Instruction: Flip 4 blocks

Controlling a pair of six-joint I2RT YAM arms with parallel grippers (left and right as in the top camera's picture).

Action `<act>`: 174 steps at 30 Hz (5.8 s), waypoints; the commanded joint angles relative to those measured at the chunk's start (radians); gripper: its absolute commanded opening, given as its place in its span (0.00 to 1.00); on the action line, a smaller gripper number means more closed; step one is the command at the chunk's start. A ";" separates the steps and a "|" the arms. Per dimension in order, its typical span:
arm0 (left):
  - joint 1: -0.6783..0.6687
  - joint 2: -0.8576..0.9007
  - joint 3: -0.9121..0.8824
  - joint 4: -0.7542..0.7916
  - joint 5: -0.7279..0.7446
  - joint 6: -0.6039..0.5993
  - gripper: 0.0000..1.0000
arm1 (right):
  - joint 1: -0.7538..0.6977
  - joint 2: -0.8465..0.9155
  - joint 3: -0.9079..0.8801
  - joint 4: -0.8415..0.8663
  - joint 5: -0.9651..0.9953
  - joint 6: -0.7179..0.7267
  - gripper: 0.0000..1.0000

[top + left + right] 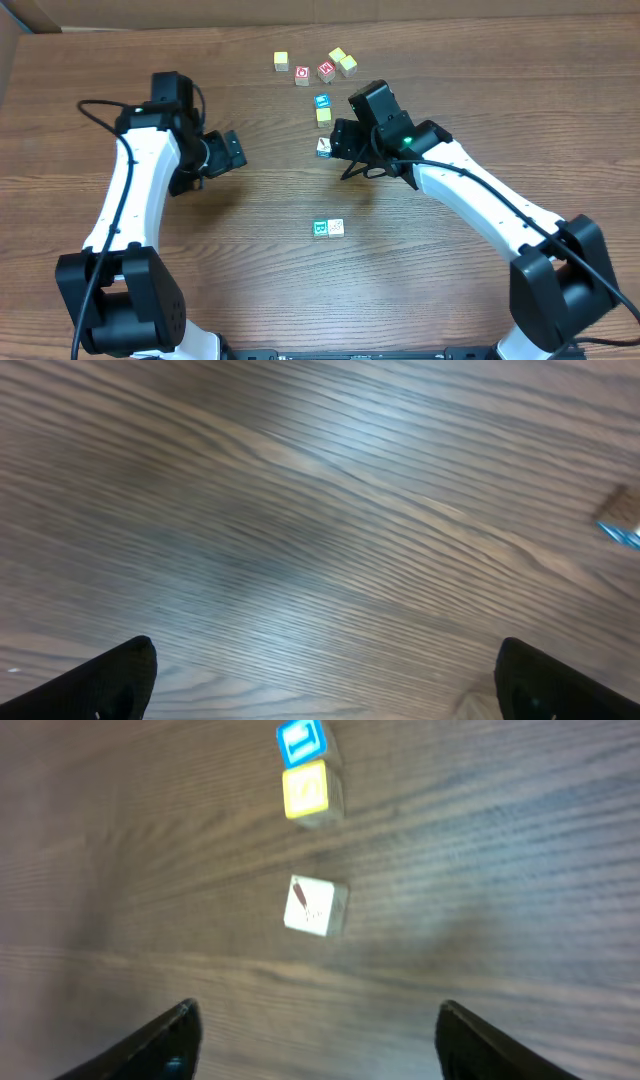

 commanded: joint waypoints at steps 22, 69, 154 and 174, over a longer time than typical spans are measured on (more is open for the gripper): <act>-0.002 0.007 0.016 0.021 -0.019 0.019 1.00 | 0.055 0.293 0.015 0.327 0.116 -0.005 0.72; -0.002 0.007 0.016 0.021 -0.019 0.019 1.00 | 0.092 -0.077 -0.198 -0.317 -0.132 0.033 0.22; -0.002 0.007 0.016 0.021 -0.020 0.019 1.00 | 0.091 -0.013 -0.265 -0.219 -0.150 0.085 0.04; -0.002 0.007 0.016 0.021 -0.020 0.019 1.00 | 0.077 -0.013 -0.260 0.013 -0.001 -0.009 0.04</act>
